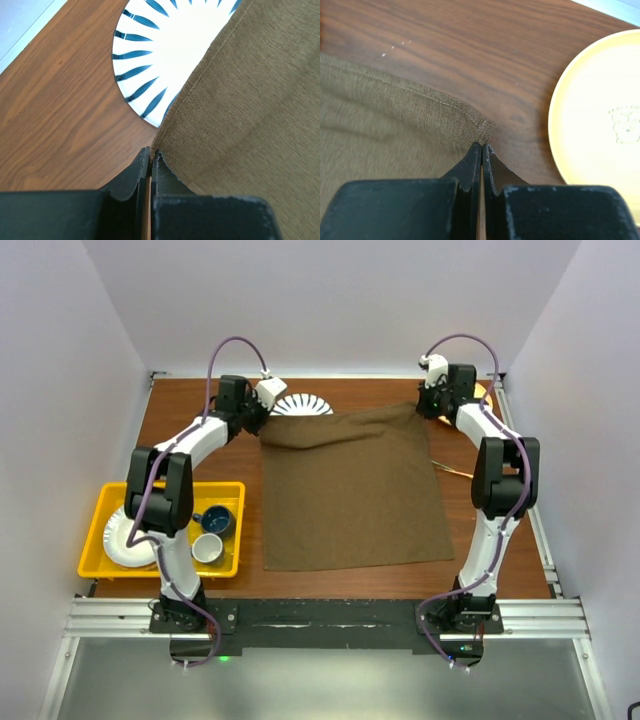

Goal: Fold the napkin into a case and place the utensils inside
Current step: Flatten out the crumpled napkin at the center of the board, then pick up the flattened napkin from the center of the board.

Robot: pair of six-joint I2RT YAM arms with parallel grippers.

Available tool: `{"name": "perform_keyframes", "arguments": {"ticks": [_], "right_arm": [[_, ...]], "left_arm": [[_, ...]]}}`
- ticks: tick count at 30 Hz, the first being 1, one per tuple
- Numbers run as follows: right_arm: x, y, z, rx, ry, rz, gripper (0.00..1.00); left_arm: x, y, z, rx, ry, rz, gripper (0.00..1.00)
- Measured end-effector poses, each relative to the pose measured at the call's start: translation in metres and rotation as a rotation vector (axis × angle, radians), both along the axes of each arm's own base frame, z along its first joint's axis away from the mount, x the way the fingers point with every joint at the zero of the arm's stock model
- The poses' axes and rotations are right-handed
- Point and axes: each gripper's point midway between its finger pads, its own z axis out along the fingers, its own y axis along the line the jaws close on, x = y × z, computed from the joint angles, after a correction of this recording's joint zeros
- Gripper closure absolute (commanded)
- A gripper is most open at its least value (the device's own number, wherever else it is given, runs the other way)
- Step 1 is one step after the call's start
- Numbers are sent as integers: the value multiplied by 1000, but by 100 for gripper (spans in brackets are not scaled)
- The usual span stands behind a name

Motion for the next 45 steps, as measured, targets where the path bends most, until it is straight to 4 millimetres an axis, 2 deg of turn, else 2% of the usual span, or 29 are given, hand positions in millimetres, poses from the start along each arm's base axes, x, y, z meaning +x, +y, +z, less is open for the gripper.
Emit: {"name": "perform_keyframes", "arguments": {"ticks": [9,15,17,19,20,23,24,26,29,33,35,39,45], "right_arm": [[22,0,-12,7,10,-13,100],[22,-3,-20,-1,26,-25,100],[23,-3,-24,-1,31,-26,100],[23,-3,-27,-2,40,-26,77],[23,-3,-30,-1,50,-27,72],[22,-4,-39,-5,88,-34,50],[22,-4,-39,-4,98,-34,46],[23,-4,-38,0,113,-38,44],[31,-4,-23,5,102,-33,44],[51,-3,3,12,54,-32,45],[58,-3,5,16,43,-35,45],[60,-2,-18,20,85,-39,44],[49,-2,-69,22,202,-47,44]], "left_arm": [[21,-3,-14,1,10,2,95],[27,-4,-28,5,32,3,95],[26,-4,-35,8,44,4,91],[26,-3,-42,10,58,6,84],[25,-3,-44,7,68,11,77],[26,-1,-46,-12,85,21,64],[27,1,-44,-26,89,26,62],[31,7,-39,-53,89,41,56],[37,20,-30,-93,87,68,53],[41,39,-24,-144,98,108,49],[42,46,-22,-167,107,125,47],[40,51,-21,-205,128,138,42],[34,40,-17,-285,171,115,41]]}}
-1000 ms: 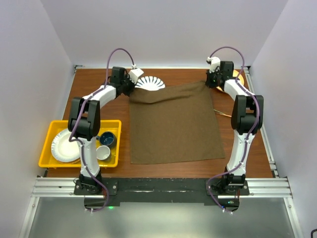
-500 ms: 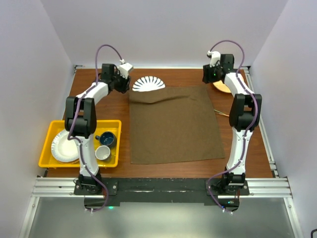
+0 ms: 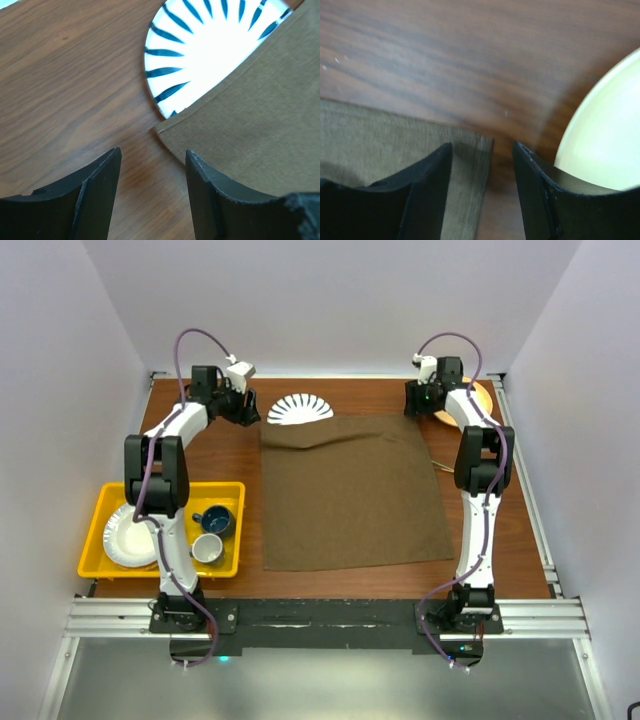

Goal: Fold the napkin into a case and place the utensils inside
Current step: Pick up the flattened napkin from the center of the board.

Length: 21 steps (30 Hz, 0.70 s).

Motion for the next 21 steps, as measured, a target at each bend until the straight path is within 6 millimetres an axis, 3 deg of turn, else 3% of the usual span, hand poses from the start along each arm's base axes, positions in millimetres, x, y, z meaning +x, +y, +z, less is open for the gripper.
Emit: {"name": "perform_keyframes", "arguments": {"ticks": [6,13,21], "right_arm": [[4,0,5,8,-10,-9,44],[6,1,1,20,-6,-21,49],[5,13,0,22,-6,-5,75]], "left_arm": [[4,-8,9,-111,28,-9,41],[2,-12,-6,-166,88,0,41],[1,-13,-11,-178,110,13,43]]}}
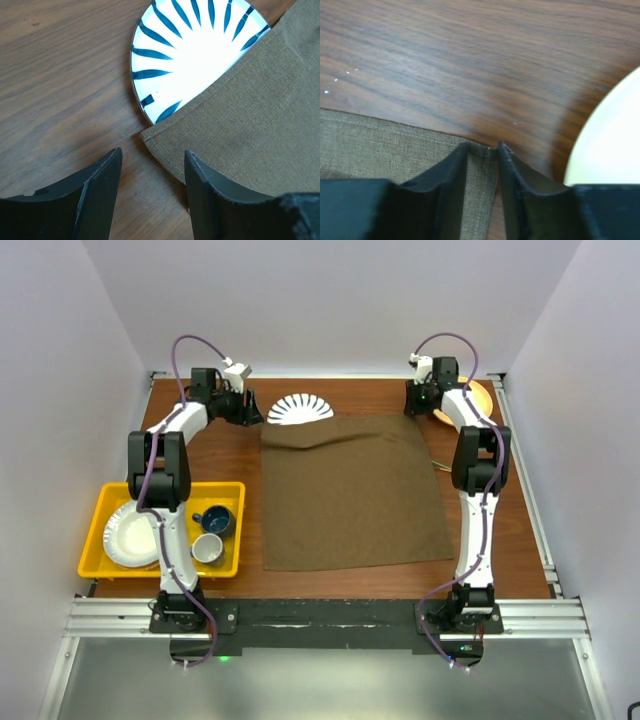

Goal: Fold the napkin into a case and place the utensils inside
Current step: Pick up the flattened napkin from the center of the board.

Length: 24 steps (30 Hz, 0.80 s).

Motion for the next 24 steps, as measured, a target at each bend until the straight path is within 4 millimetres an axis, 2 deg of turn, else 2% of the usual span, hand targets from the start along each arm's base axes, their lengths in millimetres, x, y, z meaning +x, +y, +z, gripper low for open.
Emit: {"name": "perform_keyframes", "arguments": {"ticks": [2,4,17,20,23,24], "right_arm": [[0,4,0,2,1,6,85],[-1,8,0,5,3,13,100],[-4,15,-2,30,6,30,100],[-4,15,-2,33,6,30,100],[-4,15,-2,34,7,30,100],[-4,16,-2,35,7,31,100]], "left_arm": [[0,0,-1,-6,8,5,43],[1,-1,-3,-14,18,12,43],[10,0,-26,-34,81,57,46],[8,-4,-28,-60,99,48,51],[5,-9,-26,-88,110,37,67],[5,-10,-25,-95,113,35,78]]}}
